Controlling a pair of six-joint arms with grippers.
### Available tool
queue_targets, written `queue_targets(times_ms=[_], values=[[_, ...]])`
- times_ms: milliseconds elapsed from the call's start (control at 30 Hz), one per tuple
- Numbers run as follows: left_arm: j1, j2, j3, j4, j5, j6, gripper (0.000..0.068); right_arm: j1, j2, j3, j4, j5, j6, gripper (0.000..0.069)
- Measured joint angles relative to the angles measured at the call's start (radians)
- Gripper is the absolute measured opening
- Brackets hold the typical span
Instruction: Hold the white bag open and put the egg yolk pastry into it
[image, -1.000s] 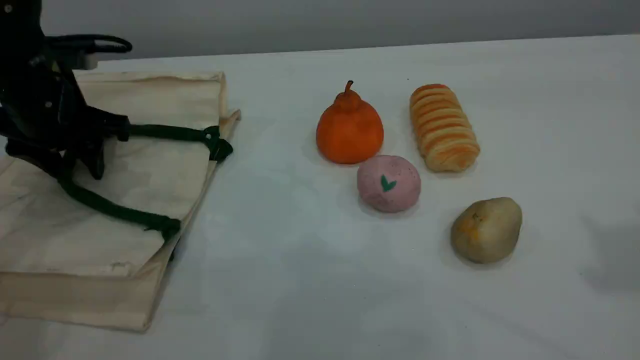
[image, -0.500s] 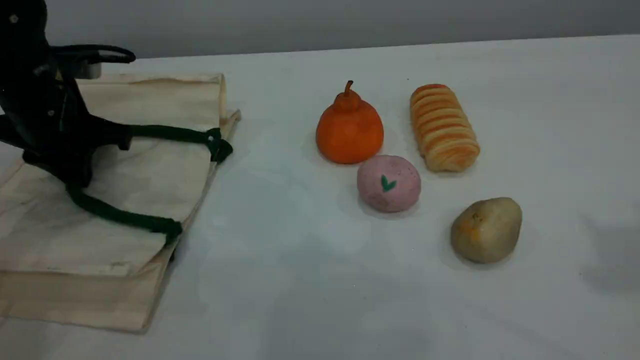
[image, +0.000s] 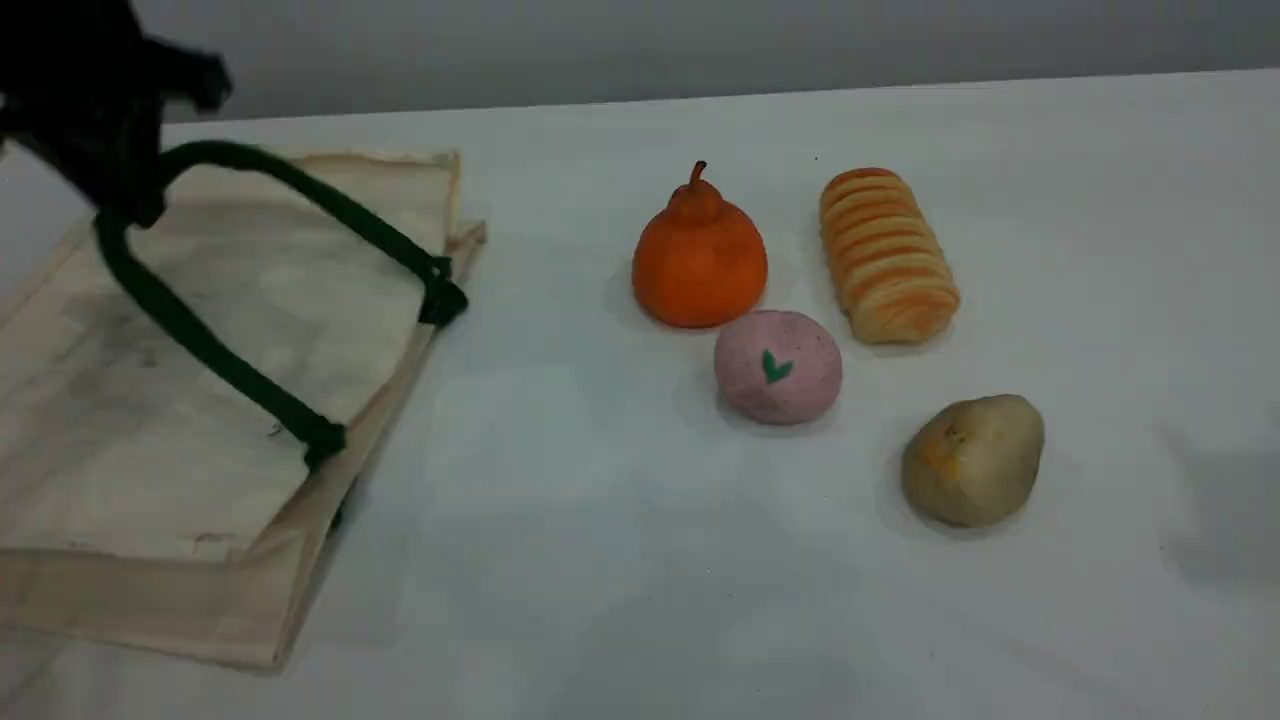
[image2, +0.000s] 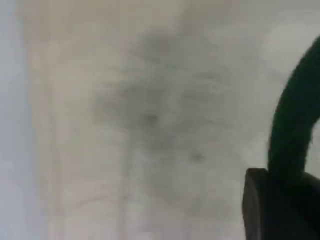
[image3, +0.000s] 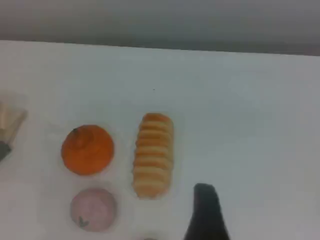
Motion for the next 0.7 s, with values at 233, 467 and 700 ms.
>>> queue_targets(times_ms=[233, 467, 700], values=[[-0.001, -0.027, -0.215, -0.215, 0.192, 0.185, 0.0099, 0.000, 0.000, 0.000, 0.000, 0.040, -0.004, 0.0462], [-0.001, -0.121, -0.261, -0.241, 0.192, 0.239, 0.0099, 0.000, 0.000, 0.000, 0.000, 0.061, -0.004, 0.0462], [-0.003, -0.211, -0.253, -0.368, 0.188, 0.319, 0.0099, 0.000, 0.036, 0.000, 0.029, 0.110, -0.013, 0.0462]])
